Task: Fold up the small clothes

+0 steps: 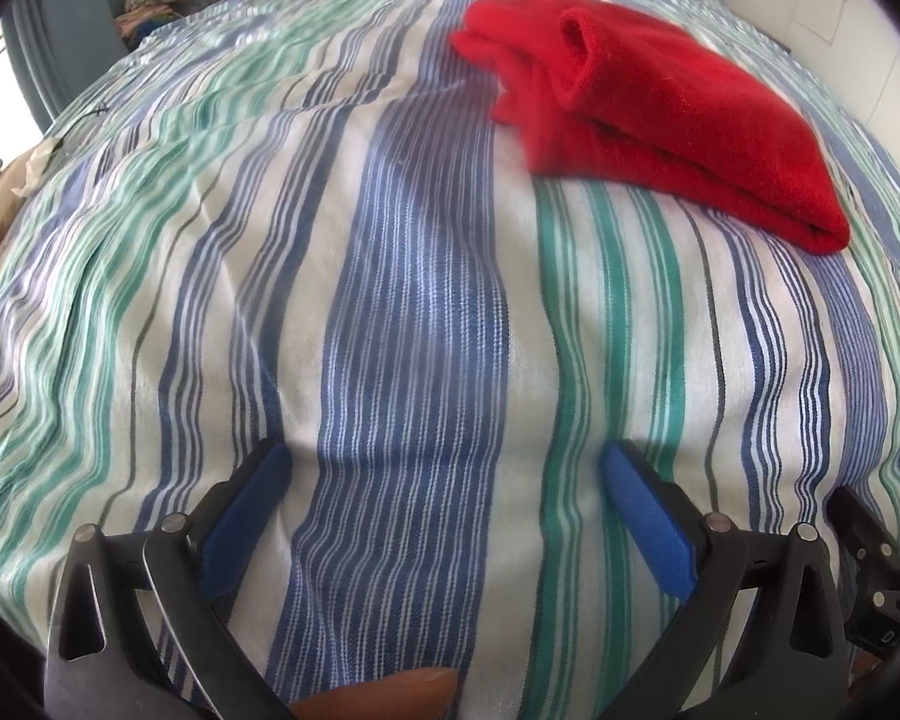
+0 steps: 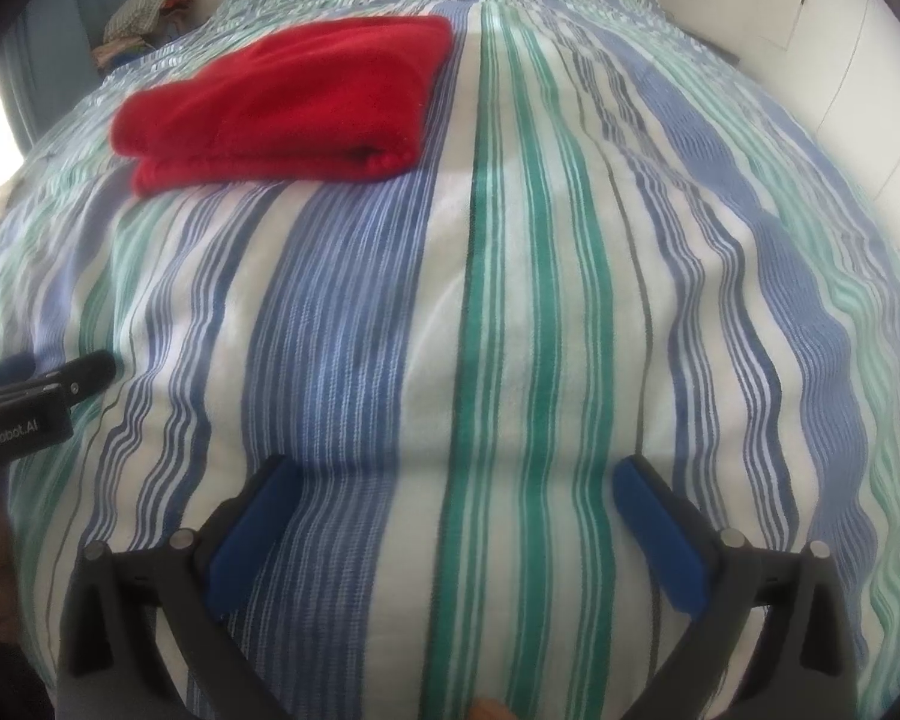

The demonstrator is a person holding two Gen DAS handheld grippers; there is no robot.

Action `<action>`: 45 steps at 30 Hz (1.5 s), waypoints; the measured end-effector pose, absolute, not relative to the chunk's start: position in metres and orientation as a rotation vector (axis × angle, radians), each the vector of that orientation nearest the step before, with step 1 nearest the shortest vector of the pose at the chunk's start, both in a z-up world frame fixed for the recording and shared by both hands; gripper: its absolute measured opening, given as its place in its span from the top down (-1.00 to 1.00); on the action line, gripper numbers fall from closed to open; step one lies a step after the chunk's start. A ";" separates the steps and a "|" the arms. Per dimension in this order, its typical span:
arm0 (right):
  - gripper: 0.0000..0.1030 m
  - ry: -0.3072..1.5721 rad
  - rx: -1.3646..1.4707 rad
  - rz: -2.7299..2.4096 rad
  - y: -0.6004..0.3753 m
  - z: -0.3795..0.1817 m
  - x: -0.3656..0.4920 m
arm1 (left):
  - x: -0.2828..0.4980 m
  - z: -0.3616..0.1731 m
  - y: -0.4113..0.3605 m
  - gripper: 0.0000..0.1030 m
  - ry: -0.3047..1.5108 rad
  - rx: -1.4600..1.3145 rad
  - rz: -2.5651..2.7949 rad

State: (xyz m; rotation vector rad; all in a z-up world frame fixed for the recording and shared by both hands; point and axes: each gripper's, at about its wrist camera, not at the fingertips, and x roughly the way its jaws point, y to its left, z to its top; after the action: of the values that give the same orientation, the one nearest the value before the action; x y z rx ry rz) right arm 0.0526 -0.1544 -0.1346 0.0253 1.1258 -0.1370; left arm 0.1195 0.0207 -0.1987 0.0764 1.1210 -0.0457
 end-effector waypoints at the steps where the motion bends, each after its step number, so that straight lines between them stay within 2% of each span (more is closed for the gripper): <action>1: -1.00 1.122 0.028 -0.133 -0.155 -0.135 0.053 | 0.121 -0.198 0.020 -0.99 1.125 0.082 -0.046; 8: -1.00 1.098 0.039 -0.142 -0.153 -0.109 0.047 | 0.113 -0.152 0.026 -1.00 1.092 0.087 -0.044; 17: -1.00 0.987 0.039 -0.100 -0.139 0.001 0.033 | 0.088 -0.043 0.014 -1.00 0.899 0.136 -0.080; 22: -1.00 0.913 0.001 -0.076 -0.128 0.060 0.024 | 0.071 -0.003 0.012 -1.00 0.857 0.131 -0.075; 34: -1.00 0.816 -0.076 -0.102 -0.115 0.129 -0.006 | 0.035 0.039 0.005 -1.00 0.839 0.112 -0.105; 45: -1.00 0.806 -0.055 -0.112 -0.119 0.137 -0.017 | 0.023 0.059 0.001 -1.00 0.804 0.120 -0.094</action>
State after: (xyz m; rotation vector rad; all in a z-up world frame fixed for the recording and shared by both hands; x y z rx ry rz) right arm -0.0172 -0.1193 0.1374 -0.0549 0.8063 -0.1120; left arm 0.0231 0.0005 0.0591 0.1203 0.8039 -0.0939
